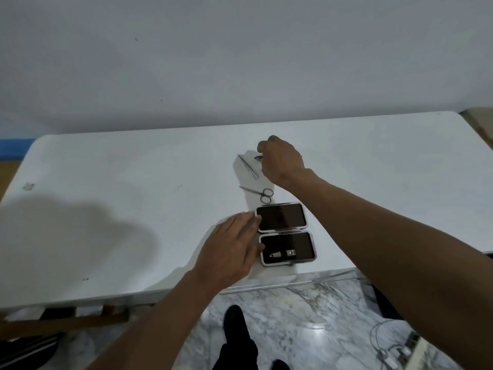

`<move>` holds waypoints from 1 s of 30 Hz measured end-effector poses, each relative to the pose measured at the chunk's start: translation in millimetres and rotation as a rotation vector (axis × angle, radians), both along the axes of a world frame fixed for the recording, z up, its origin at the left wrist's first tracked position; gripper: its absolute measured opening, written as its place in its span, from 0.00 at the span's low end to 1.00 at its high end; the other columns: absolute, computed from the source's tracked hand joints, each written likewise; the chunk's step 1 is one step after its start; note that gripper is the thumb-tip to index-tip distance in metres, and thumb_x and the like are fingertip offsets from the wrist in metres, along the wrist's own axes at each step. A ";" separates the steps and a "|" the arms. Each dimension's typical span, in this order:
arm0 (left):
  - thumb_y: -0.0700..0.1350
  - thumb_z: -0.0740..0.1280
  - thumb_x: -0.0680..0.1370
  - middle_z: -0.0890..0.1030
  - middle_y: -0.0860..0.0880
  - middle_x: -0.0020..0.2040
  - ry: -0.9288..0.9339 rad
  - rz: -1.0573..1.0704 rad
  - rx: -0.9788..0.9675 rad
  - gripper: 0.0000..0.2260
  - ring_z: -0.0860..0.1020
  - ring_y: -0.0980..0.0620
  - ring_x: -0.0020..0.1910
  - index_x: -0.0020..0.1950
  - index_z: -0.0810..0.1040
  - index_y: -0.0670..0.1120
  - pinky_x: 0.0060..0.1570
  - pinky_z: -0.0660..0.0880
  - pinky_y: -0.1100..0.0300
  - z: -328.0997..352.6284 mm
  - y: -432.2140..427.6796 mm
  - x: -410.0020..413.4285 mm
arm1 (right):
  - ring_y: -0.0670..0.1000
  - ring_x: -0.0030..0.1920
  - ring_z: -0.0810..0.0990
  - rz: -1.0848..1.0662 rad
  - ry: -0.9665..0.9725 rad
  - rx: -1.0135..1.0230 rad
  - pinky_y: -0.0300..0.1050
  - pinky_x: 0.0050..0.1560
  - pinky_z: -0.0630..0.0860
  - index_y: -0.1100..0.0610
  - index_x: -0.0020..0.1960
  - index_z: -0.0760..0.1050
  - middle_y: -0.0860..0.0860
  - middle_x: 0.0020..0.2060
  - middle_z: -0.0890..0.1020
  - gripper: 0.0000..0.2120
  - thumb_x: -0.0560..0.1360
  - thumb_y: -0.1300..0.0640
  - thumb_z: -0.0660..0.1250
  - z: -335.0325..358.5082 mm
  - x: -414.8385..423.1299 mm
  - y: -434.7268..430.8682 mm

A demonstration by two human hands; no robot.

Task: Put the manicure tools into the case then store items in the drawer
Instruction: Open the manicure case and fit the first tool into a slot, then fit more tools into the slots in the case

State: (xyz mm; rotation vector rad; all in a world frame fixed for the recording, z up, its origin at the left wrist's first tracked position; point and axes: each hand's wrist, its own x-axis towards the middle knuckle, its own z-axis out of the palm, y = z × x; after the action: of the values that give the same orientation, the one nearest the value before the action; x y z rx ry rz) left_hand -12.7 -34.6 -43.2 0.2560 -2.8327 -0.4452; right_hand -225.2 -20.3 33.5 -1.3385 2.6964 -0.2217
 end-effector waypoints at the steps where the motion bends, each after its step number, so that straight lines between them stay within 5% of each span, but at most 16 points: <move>1: 0.55 0.58 0.79 0.75 0.45 0.66 -0.004 -0.015 -0.016 0.23 0.73 0.47 0.63 0.69 0.72 0.43 0.63 0.68 0.56 -0.1 -3.7 -0.2 | 0.62 0.54 0.76 0.005 0.013 0.023 0.47 0.42 0.68 0.64 0.56 0.76 0.59 0.54 0.76 0.13 0.73 0.70 0.60 -0.8 -2.5 -5.4; 6: 0.58 0.61 0.79 0.74 0.44 0.67 0.031 -0.050 0.043 0.25 0.72 0.46 0.65 0.70 0.72 0.43 0.65 0.68 0.52 -6.3 -10.9 1.0 | 0.62 0.50 0.78 0.055 -0.005 0.125 0.45 0.41 0.65 0.61 0.37 0.69 0.57 0.41 0.72 0.09 0.70 0.73 0.60 -11.4 -12.9 -18.0; 13: 0.58 0.64 0.78 0.73 0.45 0.70 0.058 -0.048 0.093 0.25 0.70 0.48 0.68 0.70 0.73 0.44 0.67 0.67 0.53 -5.1 -12.3 1.0 | 0.63 0.49 0.79 0.029 -0.048 0.012 0.48 0.44 0.71 0.65 0.52 0.76 0.61 0.47 0.81 0.12 0.72 0.69 0.59 -17.3 -13.6 -22.0; 18: 0.59 0.64 0.77 0.73 0.46 0.70 0.054 -0.043 0.102 0.26 0.69 0.48 0.70 0.69 0.73 0.44 0.68 0.67 0.50 -9.1 -11.8 0.5 | 0.53 0.43 0.75 -0.062 -0.257 -0.233 0.42 0.46 0.70 0.58 0.60 0.74 0.50 0.41 0.79 0.15 0.74 0.63 0.61 11.8 8.4 15.5; 22: 0.60 0.63 0.77 0.73 0.45 0.70 0.026 -0.031 0.094 0.27 0.69 0.48 0.70 0.70 0.72 0.44 0.71 0.63 0.55 -7.8 -10.2 0.8 | 0.52 0.39 0.81 -0.117 -0.398 -0.336 0.47 0.47 0.79 0.58 0.46 0.81 0.50 0.38 0.82 0.07 0.73 0.58 0.66 23.7 24.5 74.6; 25: 0.61 0.61 0.77 0.72 0.46 0.70 0.001 -0.014 0.079 0.28 0.68 0.49 0.71 0.71 0.72 0.45 0.71 0.55 0.64 -6.7 -9.0 0.9 | 0.46 0.34 0.82 -0.158 -0.502 -0.316 0.38 0.42 0.77 0.54 0.42 0.81 0.46 0.34 0.83 0.03 0.71 0.54 0.73 18.2 35.6 121.8; 30: 0.62 0.59 0.77 0.71 0.48 0.72 -0.009 0.006 0.050 0.29 0.66 0.50 0.72 0.72 0.70 0.46 0.70 0.58 0.60 -8.2 -8.5 1.3 | 0.43 0.37 0.81 -0.151 -0.507 -0.237 0.28 0.38 0.71 0.52 0.43 0.81 0.44 0.36 0.82 0.05 0.69 0.54 0.76 -2.9 51.7 164.9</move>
State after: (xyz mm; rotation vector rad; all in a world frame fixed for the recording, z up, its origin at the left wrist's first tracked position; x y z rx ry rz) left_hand -11.4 -43.1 -51.4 0.2773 -2.8316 -0.5146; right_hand -173.5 144.6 30.7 -0.9560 2.3817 -0.7987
